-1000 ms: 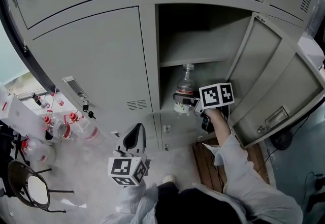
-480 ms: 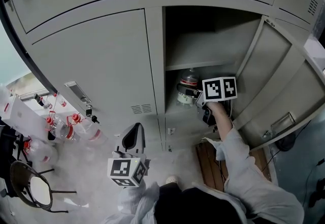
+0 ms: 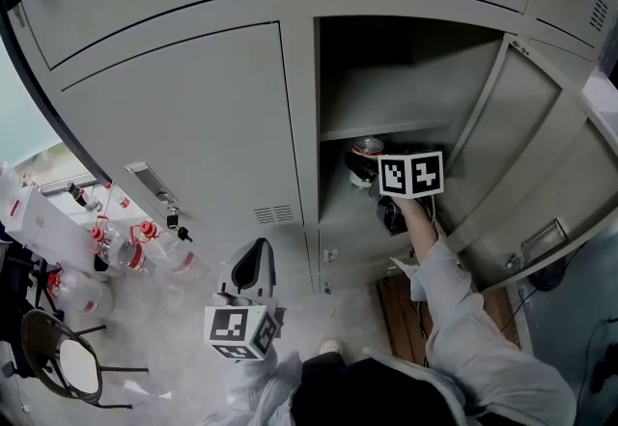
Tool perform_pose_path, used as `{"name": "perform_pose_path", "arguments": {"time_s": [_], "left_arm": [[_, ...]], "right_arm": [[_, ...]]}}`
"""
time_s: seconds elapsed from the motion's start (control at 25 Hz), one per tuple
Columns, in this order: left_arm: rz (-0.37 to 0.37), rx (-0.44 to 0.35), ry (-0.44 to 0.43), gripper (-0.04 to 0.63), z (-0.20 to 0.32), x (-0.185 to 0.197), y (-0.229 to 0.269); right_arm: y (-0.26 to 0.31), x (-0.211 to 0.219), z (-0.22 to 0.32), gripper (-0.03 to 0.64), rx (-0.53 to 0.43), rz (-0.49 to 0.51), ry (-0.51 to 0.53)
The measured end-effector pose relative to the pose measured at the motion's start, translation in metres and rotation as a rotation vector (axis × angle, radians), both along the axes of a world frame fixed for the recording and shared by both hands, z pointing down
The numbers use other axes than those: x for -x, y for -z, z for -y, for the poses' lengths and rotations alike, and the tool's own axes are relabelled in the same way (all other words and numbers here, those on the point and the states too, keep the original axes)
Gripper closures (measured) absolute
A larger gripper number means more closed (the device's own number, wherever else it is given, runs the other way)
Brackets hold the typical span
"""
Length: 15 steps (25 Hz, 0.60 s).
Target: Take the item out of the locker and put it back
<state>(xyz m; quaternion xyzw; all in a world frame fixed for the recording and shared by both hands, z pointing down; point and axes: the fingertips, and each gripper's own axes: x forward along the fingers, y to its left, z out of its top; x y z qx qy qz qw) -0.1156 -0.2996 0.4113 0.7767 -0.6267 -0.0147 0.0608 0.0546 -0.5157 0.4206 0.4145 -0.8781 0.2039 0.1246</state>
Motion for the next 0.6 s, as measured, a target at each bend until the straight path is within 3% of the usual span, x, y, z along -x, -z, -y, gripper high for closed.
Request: {"name": "perform_pose_path", "arguments": {"time_s": [0.2, 0.6], "left_arm": [[0.01, -0.004, -0.002, 0.588, 0.003, 0.005, 0.0], [0.016, -0.01, 0.003, 0.588, 0.009, 0.015, 0.001]], "right_arm": [[0.0, -0.005, 0.017, 0.31, -0.087, -0.063, -0.06], [-0.002, -0.009, 0.048, 0.31, -0.174, -0.156, -0.11]]}}
